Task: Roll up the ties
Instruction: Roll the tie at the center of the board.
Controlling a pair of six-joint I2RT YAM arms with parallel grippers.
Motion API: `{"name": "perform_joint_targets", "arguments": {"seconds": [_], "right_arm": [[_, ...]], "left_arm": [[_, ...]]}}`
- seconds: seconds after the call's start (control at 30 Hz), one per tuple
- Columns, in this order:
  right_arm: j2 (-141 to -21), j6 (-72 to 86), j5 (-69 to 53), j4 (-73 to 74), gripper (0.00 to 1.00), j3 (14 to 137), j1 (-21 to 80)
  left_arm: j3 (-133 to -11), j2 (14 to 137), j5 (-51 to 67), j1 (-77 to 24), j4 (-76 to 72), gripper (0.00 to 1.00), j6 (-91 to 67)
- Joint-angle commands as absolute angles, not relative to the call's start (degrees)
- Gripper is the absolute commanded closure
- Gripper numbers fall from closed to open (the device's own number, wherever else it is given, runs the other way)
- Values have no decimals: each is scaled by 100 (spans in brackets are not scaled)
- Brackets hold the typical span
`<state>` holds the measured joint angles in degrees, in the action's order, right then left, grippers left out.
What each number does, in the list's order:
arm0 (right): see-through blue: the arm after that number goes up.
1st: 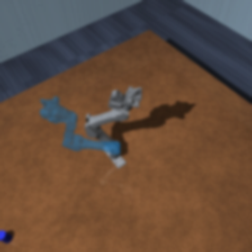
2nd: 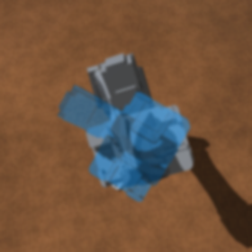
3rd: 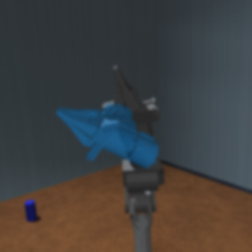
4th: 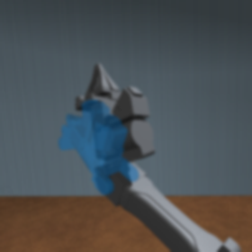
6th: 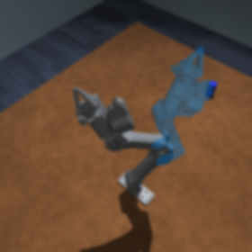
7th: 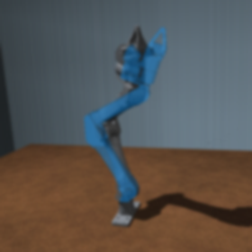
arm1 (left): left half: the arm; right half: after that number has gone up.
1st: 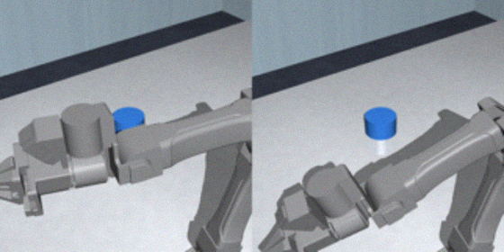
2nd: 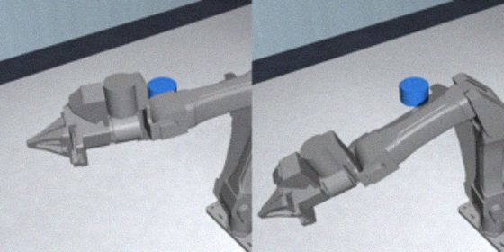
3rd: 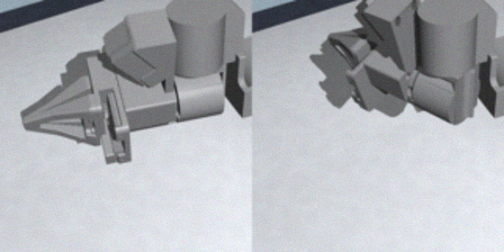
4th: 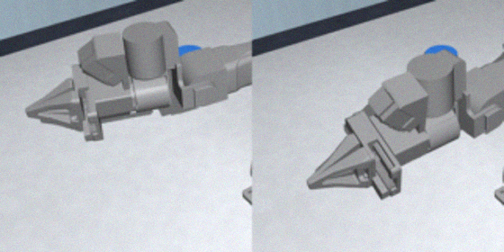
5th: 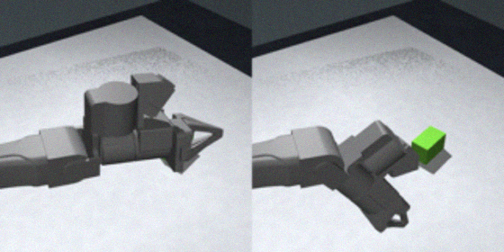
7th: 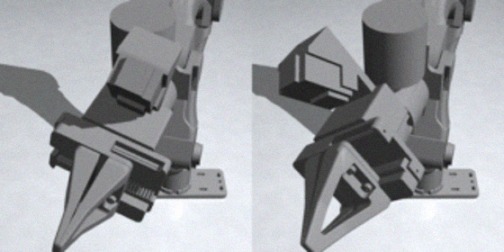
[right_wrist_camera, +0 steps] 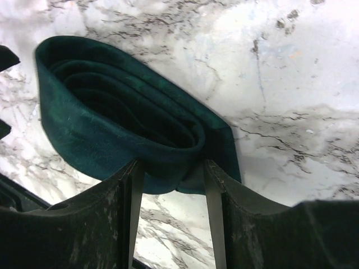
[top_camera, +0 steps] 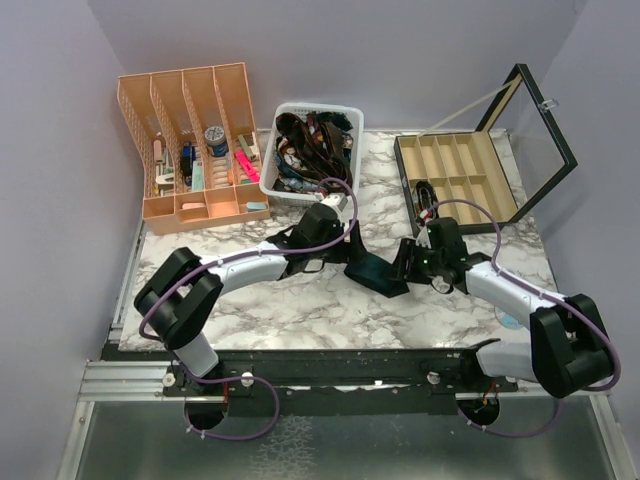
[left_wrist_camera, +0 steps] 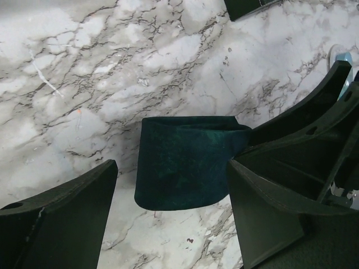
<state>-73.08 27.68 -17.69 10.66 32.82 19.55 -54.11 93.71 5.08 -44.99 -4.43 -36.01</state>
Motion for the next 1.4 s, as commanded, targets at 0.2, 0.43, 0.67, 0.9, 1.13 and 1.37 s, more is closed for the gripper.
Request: {"name": "perform_joint_targets", "arguments": {"seconds": [0.2,0.43,0.67,0.9,1.13,1.37], "right_arm": [[-7436,2569,-1260,1225,49,2999,1968],[-7515,2716,-1053,1239,56,2939,1963],[-7490,2701,-1106,1212,57,2950,1964],[-7495,2698,-1075,1227,56,2933,1967],[-7525,2698,-1077,1211,56,2936,1963],[-7506,2698,-1093,1201,57,2918,1965]], "left_arm": [[-4905,9519,1176,-4445,-1400,17,-3603],[-4895,9802,1744,-4406,-1755,15,-3630],[-4868,10021,1918,-4403,-1974,15,-3764],[-4730,10238,2211,-4403,-2350,17,-4061],[-4624,10548,2407,-4379,-2518,21,-4455],[-4682,10806,2686,-4316,-2813,30,-4689]]}}
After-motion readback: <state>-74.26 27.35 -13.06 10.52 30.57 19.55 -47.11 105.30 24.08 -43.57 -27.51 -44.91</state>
